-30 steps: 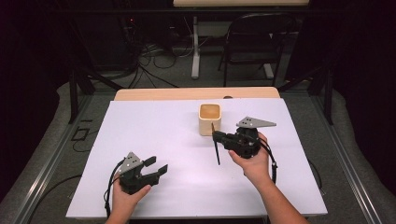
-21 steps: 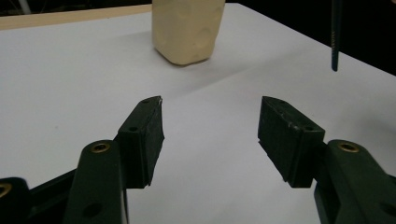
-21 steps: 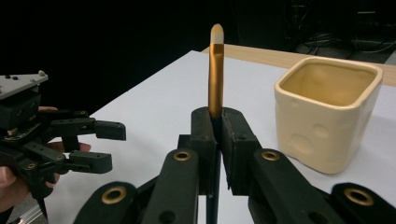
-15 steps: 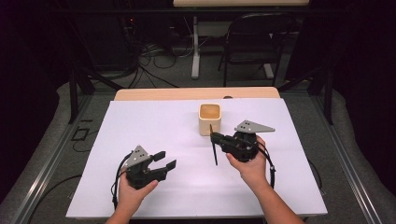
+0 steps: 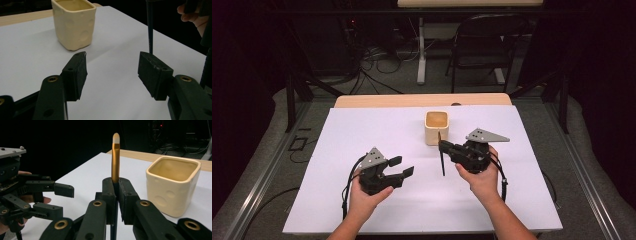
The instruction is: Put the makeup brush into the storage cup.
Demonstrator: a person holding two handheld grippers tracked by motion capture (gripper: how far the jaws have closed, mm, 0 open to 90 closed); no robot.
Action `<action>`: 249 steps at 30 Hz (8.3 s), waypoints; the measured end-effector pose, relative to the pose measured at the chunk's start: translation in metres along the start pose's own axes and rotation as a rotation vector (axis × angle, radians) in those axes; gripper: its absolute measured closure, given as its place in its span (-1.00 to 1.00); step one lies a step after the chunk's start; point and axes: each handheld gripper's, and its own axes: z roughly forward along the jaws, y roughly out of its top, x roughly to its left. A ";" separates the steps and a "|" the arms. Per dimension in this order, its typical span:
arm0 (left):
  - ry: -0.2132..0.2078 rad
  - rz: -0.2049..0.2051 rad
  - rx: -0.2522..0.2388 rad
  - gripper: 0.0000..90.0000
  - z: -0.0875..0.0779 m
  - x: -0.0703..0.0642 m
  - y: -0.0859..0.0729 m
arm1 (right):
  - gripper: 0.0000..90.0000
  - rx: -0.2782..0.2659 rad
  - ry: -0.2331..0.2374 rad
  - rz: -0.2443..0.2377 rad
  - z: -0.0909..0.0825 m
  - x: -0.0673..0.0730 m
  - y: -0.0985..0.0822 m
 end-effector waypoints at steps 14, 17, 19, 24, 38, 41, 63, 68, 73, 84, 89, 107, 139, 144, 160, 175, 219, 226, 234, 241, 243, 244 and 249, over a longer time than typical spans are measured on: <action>-0.043 -0.025 -0.013 0.01 0.014 -0.010 0.011 | 0.87 -0.039 -0.002 -0.004 -0.003 0.005 0.000; -0.050 -0.024 -0.011 0.01 0.014 -0.012 0.010 | 0.87 -0.041 -0.001 -0.008 -0.003 0.007 -0.002; -0.051 -0.025 -0.012 0.01 0.014 -0.013 0.009 | 0.87 -0.036 -0.005 -0.009 -0.003 0.008 -0.003; -0.057 -0.031 -0.013 0.05 0.016 -0.016 0.005 | 0.87 -0.042 0.005 -0.016 0.001 0.012 -0.007; -0.076 -0.045 -0.006 0.18 0.023 -0.022 0.001 | 0.87 -0.054 0.018 -0.041 0.009 0.024 -0.014; -0.084 -0.053 -0.006 0.24 0.024 -0.023 0.000 | 0.87 -0.050 0.022 -0.045 0.010 0.027 -0.016; -0.119 -0.103 -0.007 0.60 0.028 -0.023 -0.005 | 0.87 -0.046 0.050 -0.059 0.018 0.040 -0.023; -0.123 -0.102 -0.008 0.66 0.028 -0.023 -0.006 | 0.87 -0.054 0.056 -0.057 0.019 0.042 -0.023; -0.126 -0.105 -0.011 0.72 0.028 -0.023 -0.006 | 0.87 -0.054 0.058 -0.062 0.020 0.043 -0.024; -0.133 -0.130 -0.011 0.77 0.029 -0.022 -0.007 | 0.87 -0.052 0.058 -0.067 0.020 0.044 -0.025; -0.145 -0.147 -0.011 0.82 0.029 -0.021 -0.008 | 0.87 -0.058 0.058 -0.070 0.021 0.045 -0.025; -0.157 -0.166 -0.015 0.86 0.028 -0.021 -0.009 | 0.87 -0.054 0.057 -0.070 0.021 0.045 -0.026; -0.058 -0.066 0.010 0.87 0.024 -0.021 -0.011 | 0.67 -0.047 0.095 -0.039 0.021 0.041 -0.025; -0.032 -0.035 0.014 0.87 0.025 -0.021 -0.012 | 0.67 -0.034 0.092 -0.036 0.021 0.041 -0.026; -0.004 0.018 0.034 0.87 0.028 -0.026 -0.015 | 0.70 -0.029 0.091 -0.028 0.021 0.039 -0.025; -0.001 0.035 0.039 0.87 0.029 -0.030 -0.016 | 0.74 -0.022 0.095 -0.023 0.023 0.040 -0.026; -0.001 0.047 0.042 0.85 0.030 -0.030 -0.017 | 0.87 -0.010 0.088 -0.016 0.022 0.037 -0.026; -0.001 0.046 0.039 0.79 0.030 -0.029 -0.017 | 0.87 -0.012 0.088 -0.018 0.022 0.037 -0.026; -0.006 0.038 0.030 0.59 0.029 -0.028 -0.017 | 0.87 -0.018 0.082 -0.022 0.021 0.037 -0.026; -0.005 0.029 0.027 0.48 0.028 -0.027 -0.017 | 0.87 -0.025 0.065 -0.024 0.020 0.032 -0.027; -0.003 0.033 0.027 0.46 0.028 -0.027 -0.017 | 0.87 -0.026 0.058 -0.024 0.019 0.032 -0.027; 0.002 0.033 0.028 0.43 0.028 -0.026 -0.017 | 0.87 -0.030 0.056 -0.030 0.019 0.031 -0.027; 0.014 0.031 0.031 0.37 0.027 -0.024 -0.018 | 0.87 -0.043 0.029 -0.055 0.017 0.030 -0.026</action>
